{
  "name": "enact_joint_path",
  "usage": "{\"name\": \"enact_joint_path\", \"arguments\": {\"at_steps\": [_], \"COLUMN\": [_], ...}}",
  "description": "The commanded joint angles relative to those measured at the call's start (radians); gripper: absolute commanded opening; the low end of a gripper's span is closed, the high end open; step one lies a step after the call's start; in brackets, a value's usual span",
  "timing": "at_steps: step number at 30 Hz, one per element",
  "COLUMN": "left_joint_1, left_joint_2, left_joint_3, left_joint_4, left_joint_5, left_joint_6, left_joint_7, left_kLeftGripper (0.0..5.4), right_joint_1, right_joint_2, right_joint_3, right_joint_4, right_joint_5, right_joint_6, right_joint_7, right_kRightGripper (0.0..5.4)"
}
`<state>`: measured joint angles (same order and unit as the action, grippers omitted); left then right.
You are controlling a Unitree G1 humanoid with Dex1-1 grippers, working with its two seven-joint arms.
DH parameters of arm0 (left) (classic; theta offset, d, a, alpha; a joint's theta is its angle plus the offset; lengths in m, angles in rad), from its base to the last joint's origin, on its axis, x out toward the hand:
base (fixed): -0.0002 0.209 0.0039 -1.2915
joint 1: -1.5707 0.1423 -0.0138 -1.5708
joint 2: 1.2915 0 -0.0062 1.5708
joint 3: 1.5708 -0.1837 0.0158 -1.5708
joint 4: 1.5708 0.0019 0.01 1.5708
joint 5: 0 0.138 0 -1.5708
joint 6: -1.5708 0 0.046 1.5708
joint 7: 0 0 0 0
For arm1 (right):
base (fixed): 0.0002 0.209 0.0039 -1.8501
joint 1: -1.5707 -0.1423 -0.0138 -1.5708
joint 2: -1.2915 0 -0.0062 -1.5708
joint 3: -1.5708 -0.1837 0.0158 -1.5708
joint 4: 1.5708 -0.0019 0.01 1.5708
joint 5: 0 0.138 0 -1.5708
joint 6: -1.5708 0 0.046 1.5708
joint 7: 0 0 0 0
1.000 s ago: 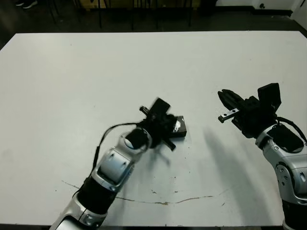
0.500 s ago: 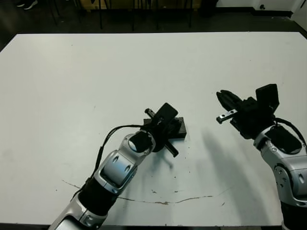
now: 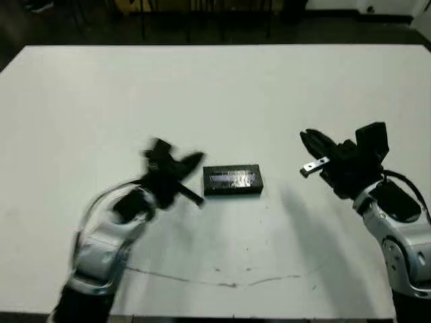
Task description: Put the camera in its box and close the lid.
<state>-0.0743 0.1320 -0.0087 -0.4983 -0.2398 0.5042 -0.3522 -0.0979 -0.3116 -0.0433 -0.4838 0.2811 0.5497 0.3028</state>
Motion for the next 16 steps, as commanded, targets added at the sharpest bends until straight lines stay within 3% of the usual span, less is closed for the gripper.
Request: {"name": "enact_joint_path", "arguments": {"at_steps": [1, 5, 9, 12, 16], "left_joint_1": [0.076, 0.137, 0.177, 0.195, 0.218], "left_joint_2": [0.008, -0.018, -0.071, -0.092, -0.100], "left_joint_3": [0.109, 0.180, 0.205, 0.193, 0.145], "left_joint_4": [-0.011, -0.001, 0.024, 0.062, 0.137], "left_joint_5": [-0.053, -0.113, -0.153, -0.127, -0.015], "left_joint_6": [-0.109, -0.222, -0.280, -0.330, -0.458], "left_joint_7": [-0.004, 0.008, 0.059, 0.089, 0.117], "left_kLeftGripper": [0.01, 0.01, 0.01, 0.01, 0.01], "right_joint_1": [0.050, 0.105, 0.174, 0.223, 0.270], "right_joint_2": [0.026, 0.066, 0.126, 0.146, 0.167], "right_joint_3": [0.031, 0.060, 0.063, 0.079, 0.094], "right_joint_4": [-0.021, -0.035, -0.043, -0.034, -0.025], "right_joint_5": [-0.055, -0.127, -0.135, -0.150, -0.170], "right_joint_6": [-0.064, -0.172, -0.253, -0.318, -0.375], "right_joint_7": [-0.041, -0.094, -0.128, -0.130, -0.142], "right_kRightGripper": [0.00, 0.00, 0.00, 0.00, 0.00]}}
